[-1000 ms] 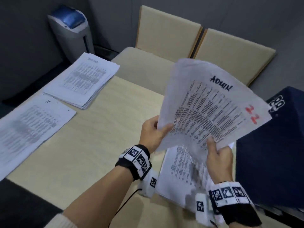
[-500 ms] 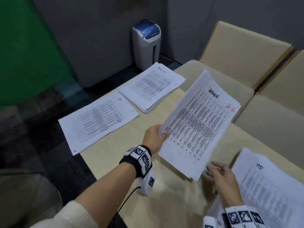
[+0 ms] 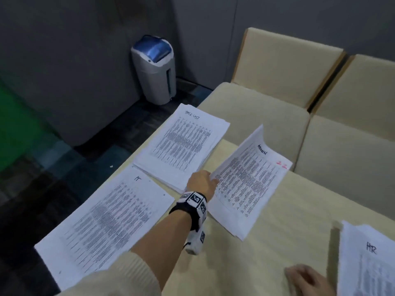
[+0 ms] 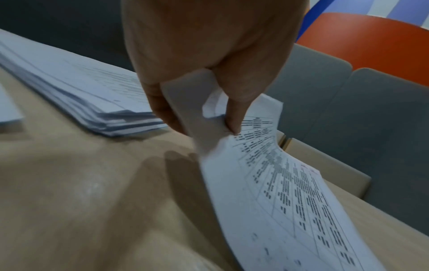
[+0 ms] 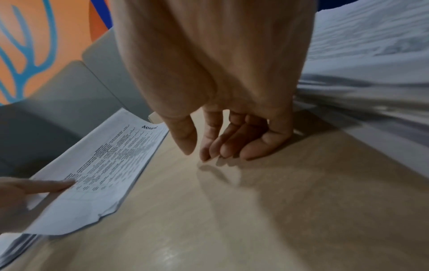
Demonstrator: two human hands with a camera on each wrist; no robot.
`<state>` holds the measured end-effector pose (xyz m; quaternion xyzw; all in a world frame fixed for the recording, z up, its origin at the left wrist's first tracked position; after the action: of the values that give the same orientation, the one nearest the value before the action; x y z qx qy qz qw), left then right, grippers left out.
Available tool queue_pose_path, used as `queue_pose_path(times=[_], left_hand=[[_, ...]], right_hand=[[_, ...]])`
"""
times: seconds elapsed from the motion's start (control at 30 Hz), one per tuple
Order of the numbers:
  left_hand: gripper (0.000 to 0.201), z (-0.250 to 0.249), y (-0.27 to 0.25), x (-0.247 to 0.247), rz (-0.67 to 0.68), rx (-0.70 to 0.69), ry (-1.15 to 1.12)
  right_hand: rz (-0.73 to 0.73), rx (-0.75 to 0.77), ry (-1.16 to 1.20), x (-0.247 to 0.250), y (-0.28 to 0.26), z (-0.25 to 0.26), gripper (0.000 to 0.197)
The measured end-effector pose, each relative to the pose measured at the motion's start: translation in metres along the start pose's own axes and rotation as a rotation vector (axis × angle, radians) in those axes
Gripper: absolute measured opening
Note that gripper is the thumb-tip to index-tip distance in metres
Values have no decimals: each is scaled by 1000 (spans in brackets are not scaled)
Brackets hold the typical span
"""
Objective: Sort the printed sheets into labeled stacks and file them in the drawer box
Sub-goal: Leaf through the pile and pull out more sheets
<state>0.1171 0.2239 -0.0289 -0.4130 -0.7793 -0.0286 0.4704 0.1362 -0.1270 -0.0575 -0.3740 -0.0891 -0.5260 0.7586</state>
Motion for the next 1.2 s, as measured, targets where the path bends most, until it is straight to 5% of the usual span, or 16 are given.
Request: queue_pose_path(times=[0.1, 0.17, 0.2, 0.27, 0.33, 0.4, 0.53, 0.63, 0.73, 0.83, 0.93, 1.07, 1.2], left_hand=[[48, -5, 2, -2, -142, -122, 275], [71, -16, 0, -2, -297, -355, 267], [75, -20, 2, -6, -283, -496, 266], [76, -24, 6, -19, -30, -679, 358], [83, -19, 10, -33, 263, -613, 495], [90, -11, 13, -43, 352, -469, 587], [92, -12, 10, -52, 278, -370, 598], [90, -32, 1, -56, 263, -276, 629], [84, -67, -22, -65, 176, -233, 586], [69, -107, -60, -89, 103, -364, 375], [55, -143, -110, -128, 202, -479, 243], [43, -163, -175, -180, 320, -425, 128], [32, -163, -218, -219, 212, -370, 199]], right_hand=[[5, -61, -71, -2, 2, -5, 25], [9, -50, -111, -1, 1, -4, 25], [31, -49, -109, 0, 0, -3, 24], [99, -70, -99, 0, -2, 0, 22], [153, -80, -66, 0, -7, 2, 17], [157, -72, -9, 5, -14, 8, 7], [118, -31, 191, 25, -33, 19, 12], [-2, 47, 274, 52, -44, 11, 48], [-189, 61, 339, 86, -49, -6, 4], [-389, 26, 248, 129, -48, -36, 10], [-479, -76, 165, 166, -43, -75, 5], [-469, -215, -109, 203, -33, -108, 48], [-284, -245, -177, 220, -21, -126, 53]])
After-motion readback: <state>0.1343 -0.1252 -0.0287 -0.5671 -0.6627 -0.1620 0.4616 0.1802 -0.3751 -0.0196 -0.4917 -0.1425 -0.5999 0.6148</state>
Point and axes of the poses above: each hand's wrist, its own y-axis towards the middle knuckle, its own x-axis out of the back of the hand, z = x × y, the point moved 2 cm from there along y, towards the middle knuckle
